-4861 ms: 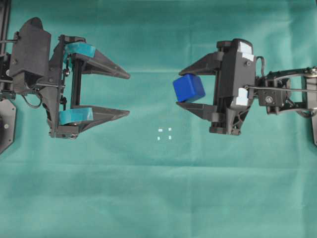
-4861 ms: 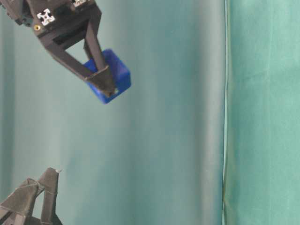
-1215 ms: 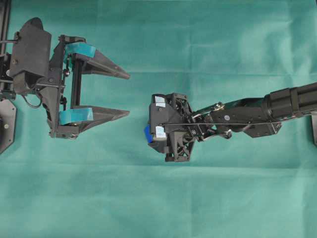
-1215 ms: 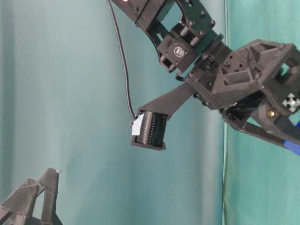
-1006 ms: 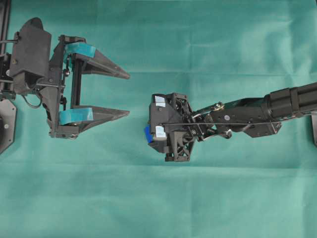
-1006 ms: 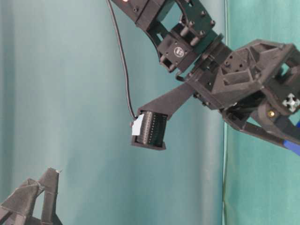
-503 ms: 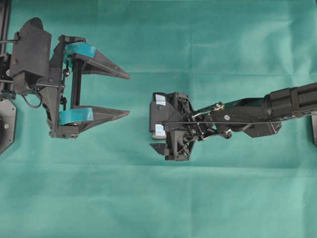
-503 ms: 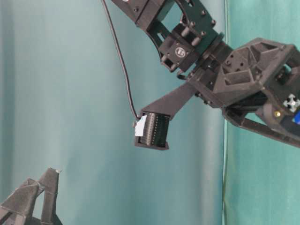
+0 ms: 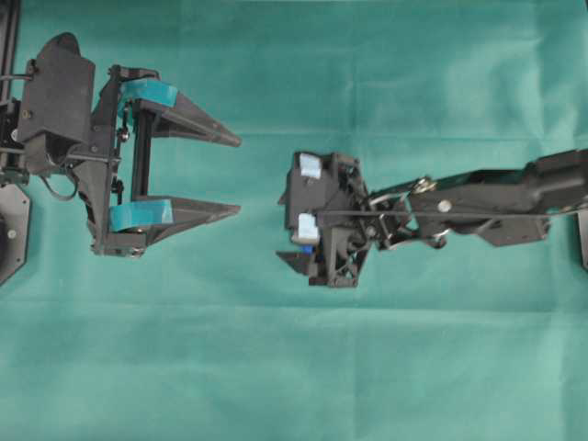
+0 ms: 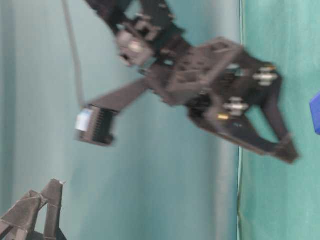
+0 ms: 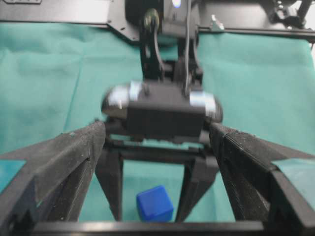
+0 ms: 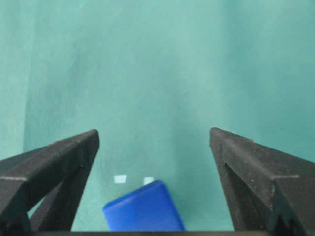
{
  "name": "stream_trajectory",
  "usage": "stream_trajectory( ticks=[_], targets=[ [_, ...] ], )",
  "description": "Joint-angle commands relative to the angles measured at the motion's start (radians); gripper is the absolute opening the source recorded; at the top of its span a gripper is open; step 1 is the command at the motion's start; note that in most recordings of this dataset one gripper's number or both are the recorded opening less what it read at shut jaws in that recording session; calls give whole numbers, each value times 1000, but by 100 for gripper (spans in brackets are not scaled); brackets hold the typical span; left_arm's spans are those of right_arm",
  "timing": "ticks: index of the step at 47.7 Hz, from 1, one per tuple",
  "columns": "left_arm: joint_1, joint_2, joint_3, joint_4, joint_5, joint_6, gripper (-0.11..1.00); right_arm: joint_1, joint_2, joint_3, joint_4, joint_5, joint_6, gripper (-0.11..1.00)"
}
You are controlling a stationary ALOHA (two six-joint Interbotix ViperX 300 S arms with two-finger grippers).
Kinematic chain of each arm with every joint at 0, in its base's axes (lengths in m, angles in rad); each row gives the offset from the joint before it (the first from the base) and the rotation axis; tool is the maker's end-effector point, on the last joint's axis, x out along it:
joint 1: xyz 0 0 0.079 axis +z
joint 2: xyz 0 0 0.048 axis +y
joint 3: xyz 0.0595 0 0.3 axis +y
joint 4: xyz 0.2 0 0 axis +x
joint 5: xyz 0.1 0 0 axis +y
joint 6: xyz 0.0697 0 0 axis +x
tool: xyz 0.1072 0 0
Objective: Handover the blue block to the right arm after grasping it with the left arm, then place it in the designated position.
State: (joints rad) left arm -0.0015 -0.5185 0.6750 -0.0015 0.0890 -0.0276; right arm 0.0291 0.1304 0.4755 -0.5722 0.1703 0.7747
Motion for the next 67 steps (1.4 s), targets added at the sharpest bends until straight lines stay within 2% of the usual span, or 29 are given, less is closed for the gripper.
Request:
stream_trajectory(
  ticks=[1,15,30,45,54,67],
  targets=[
    [0,-5,-18,0,-5,2,100,0,-87,-12,2,38,-2,94],
    [0,-5,-18,0,-5,3,100,0,-227,-11,-17,175,-6,94],
    [-2,-5,-17,0,-5,3,100,5,-339,-11,-40,244,-6,94],
    [-2,-5,-17,0,-5,2,100,5,-364,-6,-46,245,-8,94],
    [0,-5,-18,-2,-5,2,100,5,-425,20,-55,238,-5,94],
    [0,-5,-18,0,-6,2,100,5,-523,49,-118,213,0,94]
  ],
)
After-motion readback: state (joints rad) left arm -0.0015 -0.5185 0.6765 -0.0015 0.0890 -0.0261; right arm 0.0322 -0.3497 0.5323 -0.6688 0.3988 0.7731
